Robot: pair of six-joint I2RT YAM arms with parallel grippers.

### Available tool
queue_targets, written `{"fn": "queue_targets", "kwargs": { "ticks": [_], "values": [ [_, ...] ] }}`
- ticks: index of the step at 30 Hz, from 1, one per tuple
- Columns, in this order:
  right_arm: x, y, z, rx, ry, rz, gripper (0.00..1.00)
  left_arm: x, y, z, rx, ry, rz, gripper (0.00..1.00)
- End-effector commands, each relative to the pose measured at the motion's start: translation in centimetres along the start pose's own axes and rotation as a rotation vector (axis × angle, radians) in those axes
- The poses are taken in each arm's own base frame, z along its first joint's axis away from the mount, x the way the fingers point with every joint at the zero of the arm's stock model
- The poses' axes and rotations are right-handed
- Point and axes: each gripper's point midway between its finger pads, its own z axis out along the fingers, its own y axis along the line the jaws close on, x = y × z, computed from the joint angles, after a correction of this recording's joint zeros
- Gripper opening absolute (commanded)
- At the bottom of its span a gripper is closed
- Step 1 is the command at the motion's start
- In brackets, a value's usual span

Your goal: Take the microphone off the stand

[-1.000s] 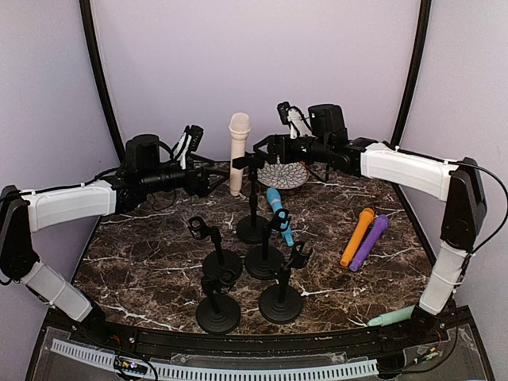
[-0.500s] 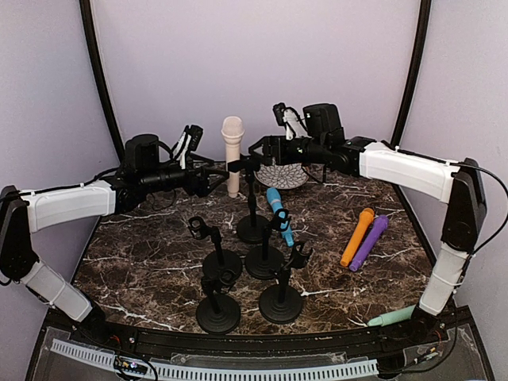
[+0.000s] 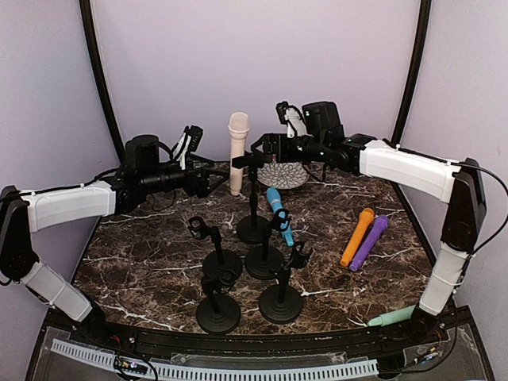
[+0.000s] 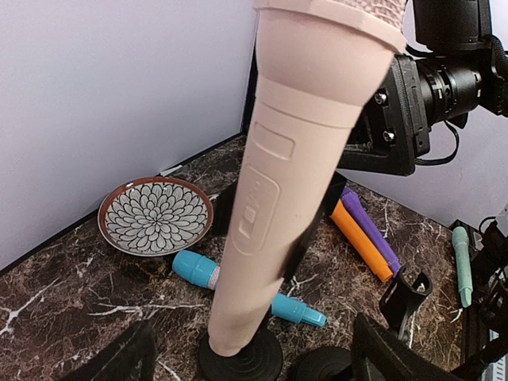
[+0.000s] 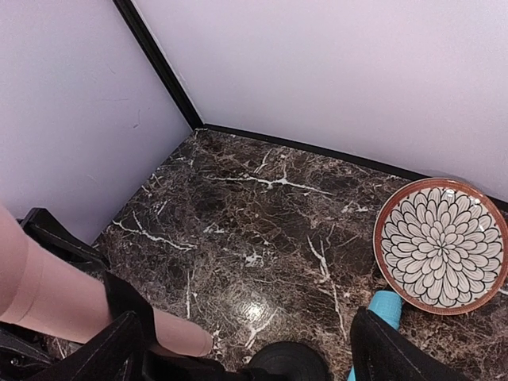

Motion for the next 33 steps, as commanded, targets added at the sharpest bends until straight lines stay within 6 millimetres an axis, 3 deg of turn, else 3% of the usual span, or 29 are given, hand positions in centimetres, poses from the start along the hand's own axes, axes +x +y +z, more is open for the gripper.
{"fn": "queue_targets", "kwargs": {
  "ticks": [1, 12, 21, 33],
  "values": [
    [-1.4, 0.6, -0.3, 0.008, -0.048, 0.002, 0.91, -1.5, -1.0, -1.0, 0.018, -0.048, 0.024, 0.87],
    [2.9, 0.0, 0.9, 0.007, 0.045, -0.002, 0.91, -1.5, -0.9, -0.5, 0.024, -0.043, 0.027, 0.87],
    [9.8, -3.9, 2.4, 0.136, 0.204, -0.023, 0.88, -1.8, -0.9, -0.2, 0.036, -0.043, 0.032, 0.87],
    [14.9, -6.6, 2.5, 0.222, 0.337, -0.079, 0.87, -2.4, -1.0, -0.2, 0.037, -0.041, 0.048, 0.88]
  ]
}}
